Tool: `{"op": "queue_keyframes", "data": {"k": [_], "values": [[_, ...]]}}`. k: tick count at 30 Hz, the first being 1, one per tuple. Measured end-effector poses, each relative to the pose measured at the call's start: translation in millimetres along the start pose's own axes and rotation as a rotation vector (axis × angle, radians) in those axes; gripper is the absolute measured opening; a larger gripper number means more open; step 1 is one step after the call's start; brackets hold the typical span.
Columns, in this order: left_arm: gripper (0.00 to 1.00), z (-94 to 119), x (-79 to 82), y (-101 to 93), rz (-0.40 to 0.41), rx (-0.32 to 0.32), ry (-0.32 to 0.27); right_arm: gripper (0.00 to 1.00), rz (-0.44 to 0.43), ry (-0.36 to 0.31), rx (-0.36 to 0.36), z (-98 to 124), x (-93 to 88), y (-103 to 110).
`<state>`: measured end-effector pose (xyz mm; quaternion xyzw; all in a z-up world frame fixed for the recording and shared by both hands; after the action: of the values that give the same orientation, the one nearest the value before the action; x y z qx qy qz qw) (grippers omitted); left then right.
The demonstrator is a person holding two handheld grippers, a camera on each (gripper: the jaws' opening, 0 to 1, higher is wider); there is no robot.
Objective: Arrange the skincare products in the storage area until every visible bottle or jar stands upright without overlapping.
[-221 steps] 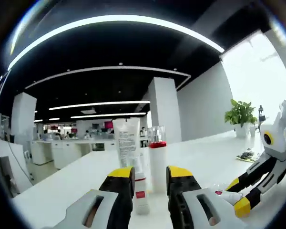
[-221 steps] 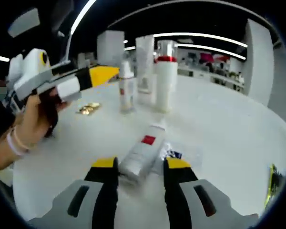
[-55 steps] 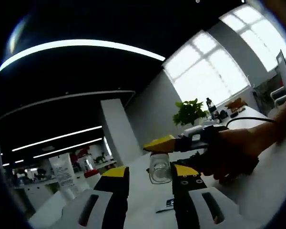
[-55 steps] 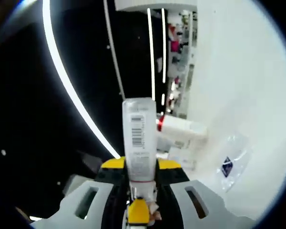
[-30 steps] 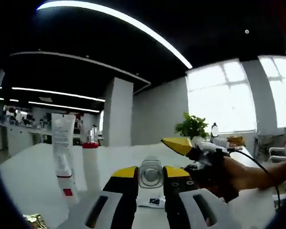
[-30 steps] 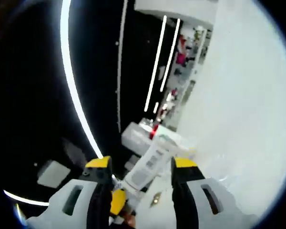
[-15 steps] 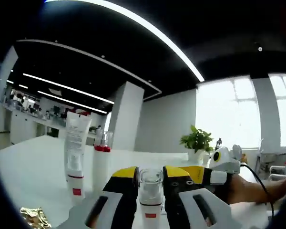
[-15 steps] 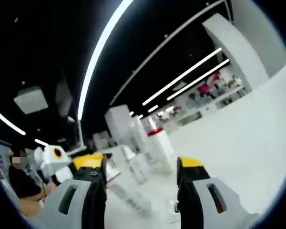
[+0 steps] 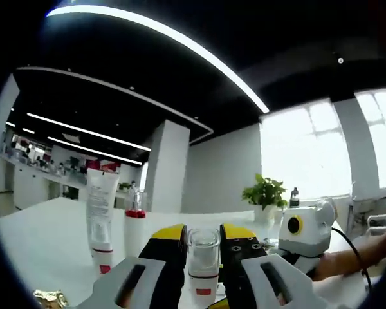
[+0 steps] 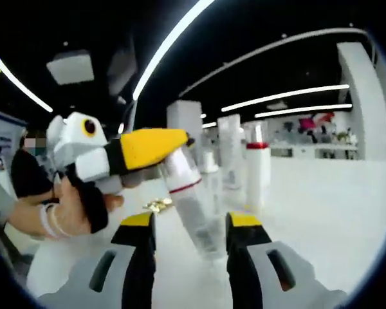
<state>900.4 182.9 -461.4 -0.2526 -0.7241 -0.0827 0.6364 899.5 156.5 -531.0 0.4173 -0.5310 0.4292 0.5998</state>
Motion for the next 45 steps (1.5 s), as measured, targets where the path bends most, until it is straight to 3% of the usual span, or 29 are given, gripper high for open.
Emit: {"op": "queue_keyframes", "data": {"k": [3, 9, 15, 16, 22, 25, 34, 42, 45], "values": [[0.2, 0, 1.0, 0.1, 0.029, -0.014, 0.0, 0.21, -0.014, 0.018, 0.002, -1, -4.0, 3], [0.2, -2, -3.6, -5.6, -0.007, -0.024, 0.01, 0.2, -0.024, 0.033, 0.007, -1, -7.0, 5], [0.2, -11, -22.6, -8.2, -0.113, -0.02, 0.064, 0.19, -0.056, 0.096, -0.012, -2, -22.5, -1], [0.2, -13, -20.3, -10.6, -0.134, -0.052, 0.018, 0.19, -0.04, 0.083, -0.009, -2, -20.3, -2], [0.23, -14, -22.8, -2.4, -0.106, -0.051, 0.036, 0.19, -0.023, 0.086, -0.019, -2, -20.4, -5], [0.28, -16, -25.5, -1.0, -0.143, -0.033, 0.033, 0.2, -0.005, 0.088, -0.032, -2, -20.6, -6], [0.3, -20, -42.0, 3.0, -0.209, -0.002, 0.108, 0.21, 0.02, 0.113, -0.08, 1, -21.4, -13], [0.3, -20, -44.1, 7.2, -0.192, 0.008, 0.132, 0.26, 0.032, 0.169, -0.121, 5, -26.6, -21], [0.3, -22, -52.1, 10.5, -0.187, 0.018, 0.182, 0.26, 0.031, 0.182, -0.134, 6, -28.7, -23]]}}
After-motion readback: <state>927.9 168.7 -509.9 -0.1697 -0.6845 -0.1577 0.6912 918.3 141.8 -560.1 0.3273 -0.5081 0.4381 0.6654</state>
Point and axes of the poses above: the point that each gripper's makers call its tool centre point, and the gripper's own axes: z roughly backward along the fingers, y roughly to its left, x roughly out of its top, the point moved 2 cm from there along z, roughly backward along the fingers, and after that the axes turned 13 degrees about x, right-handed, at the moved point
